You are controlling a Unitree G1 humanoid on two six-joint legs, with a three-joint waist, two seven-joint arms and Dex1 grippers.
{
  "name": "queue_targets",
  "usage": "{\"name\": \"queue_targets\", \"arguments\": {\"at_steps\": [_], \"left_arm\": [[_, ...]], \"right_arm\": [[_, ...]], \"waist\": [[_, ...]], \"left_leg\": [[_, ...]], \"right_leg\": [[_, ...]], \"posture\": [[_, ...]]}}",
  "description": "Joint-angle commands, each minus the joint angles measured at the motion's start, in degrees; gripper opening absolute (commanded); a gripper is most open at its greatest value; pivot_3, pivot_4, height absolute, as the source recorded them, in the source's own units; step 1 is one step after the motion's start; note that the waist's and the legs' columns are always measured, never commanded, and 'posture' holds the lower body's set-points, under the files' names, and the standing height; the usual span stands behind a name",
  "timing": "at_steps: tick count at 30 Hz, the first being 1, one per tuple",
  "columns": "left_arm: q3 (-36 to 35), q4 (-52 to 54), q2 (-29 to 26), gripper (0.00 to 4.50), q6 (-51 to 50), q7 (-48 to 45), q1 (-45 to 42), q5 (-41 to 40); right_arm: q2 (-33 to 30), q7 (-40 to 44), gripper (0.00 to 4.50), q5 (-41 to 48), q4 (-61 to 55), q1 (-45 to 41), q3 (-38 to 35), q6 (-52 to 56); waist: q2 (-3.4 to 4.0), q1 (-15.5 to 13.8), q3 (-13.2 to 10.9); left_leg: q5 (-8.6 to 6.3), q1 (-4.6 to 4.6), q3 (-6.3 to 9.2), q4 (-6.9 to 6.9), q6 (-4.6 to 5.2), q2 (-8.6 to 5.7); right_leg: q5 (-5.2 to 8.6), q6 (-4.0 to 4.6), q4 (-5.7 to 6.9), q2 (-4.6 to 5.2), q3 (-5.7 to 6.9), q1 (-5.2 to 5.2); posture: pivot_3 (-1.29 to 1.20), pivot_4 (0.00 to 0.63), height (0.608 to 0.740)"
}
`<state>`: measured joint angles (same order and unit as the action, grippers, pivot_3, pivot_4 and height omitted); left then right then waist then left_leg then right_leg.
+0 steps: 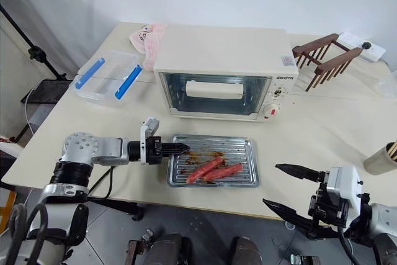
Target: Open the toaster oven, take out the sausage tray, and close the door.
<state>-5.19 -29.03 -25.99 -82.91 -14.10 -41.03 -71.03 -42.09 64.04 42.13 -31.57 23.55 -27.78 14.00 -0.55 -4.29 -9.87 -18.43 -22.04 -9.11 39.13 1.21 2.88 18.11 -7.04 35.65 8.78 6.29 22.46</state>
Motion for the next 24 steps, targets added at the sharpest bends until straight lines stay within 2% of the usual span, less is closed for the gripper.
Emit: {"name": "queue_targets", "arguments": {"at_steps": [1, 5, 8, 11, 17, 24], "left_arm": [[-0.7, 1.6, 0.9, 1.68, 1.0, -3.3, -0.6, 4.0], [-1.8, 7.2, -0.7, 2.78, 1.7, -7.4, 1.4, 6.5], [-2.6, 13.2, -4.2, 3.65, 4.0, -11.6, 4.8, 8.6], [-2.1, 20.6, -9.9, 4.48, 11.3, -18.0, 10.3, 13.4], [-1.3, 26.6, -19.5, 4.48, 35.2, -33.7, 21.3, 27.4], [-11.4, 30.5, -20.9, 4.48, 67.6, -44.3, 34.3, 38.3]], "right_arm": [[-0.5, -0.4, 4.50, 1.5, -2.4, -0.7, -0.1, 0.6], [-0.8, -0.2, 4.50, 1.0, -1.6, -2.0, 1.0, 0.9], [-0.9, 0.5, 4.50, 0.6, -0.7, -3.4, 2.3, 1.1], [-1.0, 1.3, 4.50, -0.2, 0.9, -4.7, 3.7, 0.7], [-1.1, 2.8, 4.50, -1.7, 3.8, -7.1, 5.4, -0.6], [-0.5, 4.4, 4.50, -2.3, 6.8, -9.4, 5.8, -2.6]], "waist": [[-0.04, 0.1, 0.0], [-0.12, 0.7, -0.1], [-0.17, 1.6, -0.1], [-0.18, 3.0, -0.1], [-0.14, 3.6, -0.1], [-0.14, 3.2, -0.2]], "left_leg": [[0.00, -0.02, 0.01, 0.00, 0.01, 0.00], [0.01, -0.12, 0.04, 0.00, 0.01, 0.03], [0.02, -0.12, 0.04, -0.02, 0.00, 0.10], [0.06, -0.11, 0.03, -0.03, -0.08, 0.22], [0.03, -0.07, -0.07, -0.12, -0.22, 0.40], [-0.18, -0.19, -0.31, -0.18, -0.22, 0.79]], "right_leg": [[-0.01, -0.01, 0.00, 0.00, 0.01, 0.01], [-0.01, -0.03, -0.01, -0.05, 0.08, 0.08], [-0.02, -0.03, -0.01, -0.11, 0.08, 0.09], [-0.01, -0.03, 0.03, -0.19, 0.09, 0.13], [0.04, 0.08, 0.04, -0.26, 0.07, 0.24], [0.07, 0.14, -0.05, -0.25, 0.06, 0.51]], "posture": [[0.00, 0.150, 0.740], [0.00, 0.150, 0.740], [0.00, 0.150, 0.740], [0.00, 0.150, 0.740], [0.00, 0.150, 0.740], [0.00, 0.150, 0.740]]}}
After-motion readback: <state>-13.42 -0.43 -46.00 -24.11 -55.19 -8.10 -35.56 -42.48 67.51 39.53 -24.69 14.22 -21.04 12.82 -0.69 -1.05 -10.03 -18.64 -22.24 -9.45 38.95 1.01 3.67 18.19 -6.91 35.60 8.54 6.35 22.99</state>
